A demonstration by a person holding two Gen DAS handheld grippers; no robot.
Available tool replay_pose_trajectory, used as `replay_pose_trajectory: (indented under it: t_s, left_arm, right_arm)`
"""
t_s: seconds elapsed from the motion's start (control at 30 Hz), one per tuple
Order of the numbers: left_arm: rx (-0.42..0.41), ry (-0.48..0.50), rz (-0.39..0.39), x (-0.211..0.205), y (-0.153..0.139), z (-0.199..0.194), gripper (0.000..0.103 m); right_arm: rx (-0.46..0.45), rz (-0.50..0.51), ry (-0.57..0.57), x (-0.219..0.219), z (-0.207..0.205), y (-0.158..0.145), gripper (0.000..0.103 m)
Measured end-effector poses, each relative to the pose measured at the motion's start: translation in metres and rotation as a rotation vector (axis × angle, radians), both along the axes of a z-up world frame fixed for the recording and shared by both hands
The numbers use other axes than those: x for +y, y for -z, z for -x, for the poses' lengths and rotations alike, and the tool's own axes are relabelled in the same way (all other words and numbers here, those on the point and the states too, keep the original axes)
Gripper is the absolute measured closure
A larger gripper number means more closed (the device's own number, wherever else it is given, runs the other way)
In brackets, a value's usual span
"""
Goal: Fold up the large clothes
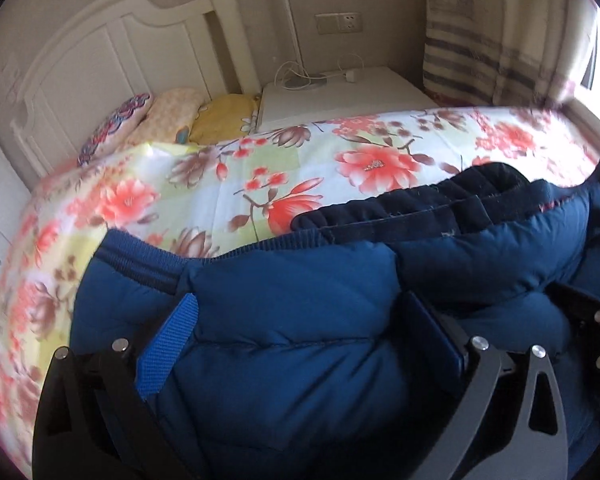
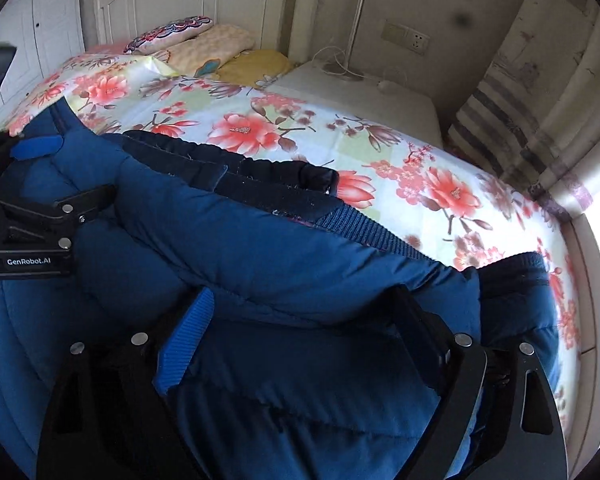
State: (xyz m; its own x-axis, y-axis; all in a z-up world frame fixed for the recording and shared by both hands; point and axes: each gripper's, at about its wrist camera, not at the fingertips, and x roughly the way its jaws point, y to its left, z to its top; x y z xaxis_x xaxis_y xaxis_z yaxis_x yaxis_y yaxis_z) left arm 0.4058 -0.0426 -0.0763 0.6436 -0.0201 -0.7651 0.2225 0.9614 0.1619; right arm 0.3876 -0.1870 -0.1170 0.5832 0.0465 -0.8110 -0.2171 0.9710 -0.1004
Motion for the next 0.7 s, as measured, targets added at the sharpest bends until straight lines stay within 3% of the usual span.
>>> replay_pose_trajectory:
  t_s: [0.2, 0.33, 0.47, 0.6, 0.7]
  left_arm:
    - [-0.042, -0.018, -0.024, -0.003, 0.003, 0.006, 0.002]
    - [-0.031, -0.020, 0.003, 0.000, 0.003, 0.003, 0.002]
    - [-0.013, -0.027, 0.023, 0.004, 0.004, 0.000, 0.002]
    - [0.004, -0.030, 0.038, 0.005, 0.006, -0.003, 0.002]
    - [0.006, -0.032, 0.047, 0.007, 0.006, -0.004, 0.002]
  right_arm:
    - [-0.034, 0.014, 0.011, 0.002, 0.005, 0.002, 0.016]
    - [-0.051, 0.035, 0.014, 0.005, 0.007, 0.001, 0.015]
    - [-0.027, -0.021, 0.041, -0.005, 0.012, -0.016, 0.014]
    - [-0.131, -0.108, 0.053, -0.011, 0.031, -0.048, 0.011]
    - [-0.099, -0.087, 0.052, -0.007, 0.019, -0.035, 0.010]
